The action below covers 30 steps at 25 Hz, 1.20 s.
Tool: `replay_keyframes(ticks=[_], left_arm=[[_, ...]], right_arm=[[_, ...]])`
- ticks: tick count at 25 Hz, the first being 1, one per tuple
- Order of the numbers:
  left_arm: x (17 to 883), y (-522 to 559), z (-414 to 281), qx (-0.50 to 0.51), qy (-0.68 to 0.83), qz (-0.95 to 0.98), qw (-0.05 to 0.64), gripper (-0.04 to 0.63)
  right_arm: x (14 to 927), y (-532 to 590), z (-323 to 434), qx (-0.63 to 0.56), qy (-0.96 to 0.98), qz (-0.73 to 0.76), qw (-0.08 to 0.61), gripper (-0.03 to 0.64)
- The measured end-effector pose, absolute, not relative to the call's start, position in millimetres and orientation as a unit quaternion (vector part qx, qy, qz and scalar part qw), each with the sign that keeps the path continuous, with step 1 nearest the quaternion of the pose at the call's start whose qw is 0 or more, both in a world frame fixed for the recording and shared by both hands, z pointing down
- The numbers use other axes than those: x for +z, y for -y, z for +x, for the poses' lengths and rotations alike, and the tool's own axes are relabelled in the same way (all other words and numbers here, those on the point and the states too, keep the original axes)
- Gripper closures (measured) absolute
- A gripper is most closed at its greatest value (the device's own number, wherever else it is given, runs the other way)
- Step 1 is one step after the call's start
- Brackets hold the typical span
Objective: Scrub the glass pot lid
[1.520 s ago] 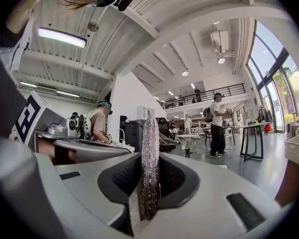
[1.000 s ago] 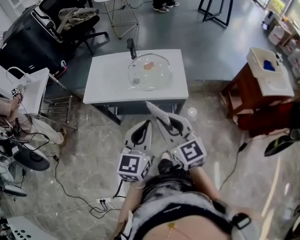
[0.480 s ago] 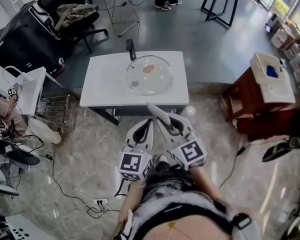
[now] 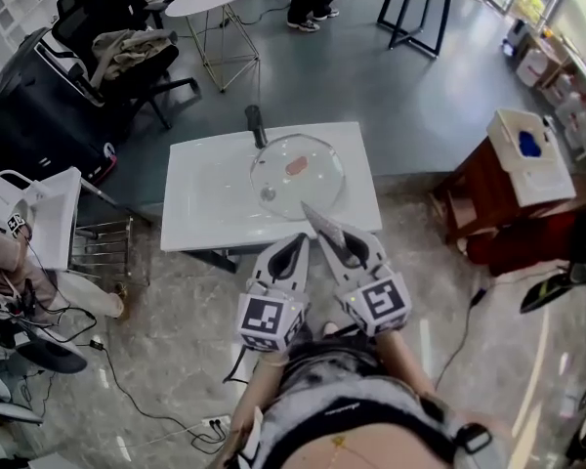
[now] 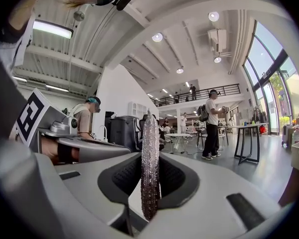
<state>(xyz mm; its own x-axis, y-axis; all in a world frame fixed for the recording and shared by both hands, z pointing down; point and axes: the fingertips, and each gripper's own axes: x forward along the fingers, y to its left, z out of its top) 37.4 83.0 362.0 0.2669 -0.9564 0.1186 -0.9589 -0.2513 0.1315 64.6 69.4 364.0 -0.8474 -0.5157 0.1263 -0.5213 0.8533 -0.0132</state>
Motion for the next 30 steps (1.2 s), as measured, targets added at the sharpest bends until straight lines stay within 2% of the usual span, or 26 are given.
replay_keyframes(ticks=[17,30], left_arm=[[384,-39,-48,0.023,0.55,0.828,0.101,0.595],[395,23,-50,0.029,0.564,0.817,0.119,0.595]], right_arm=[[383,-20,-9,0.037,0.937,0.338,0.075,0.541],[388,42,-12,0.039,0.945,0.312,0.091,0.542]])
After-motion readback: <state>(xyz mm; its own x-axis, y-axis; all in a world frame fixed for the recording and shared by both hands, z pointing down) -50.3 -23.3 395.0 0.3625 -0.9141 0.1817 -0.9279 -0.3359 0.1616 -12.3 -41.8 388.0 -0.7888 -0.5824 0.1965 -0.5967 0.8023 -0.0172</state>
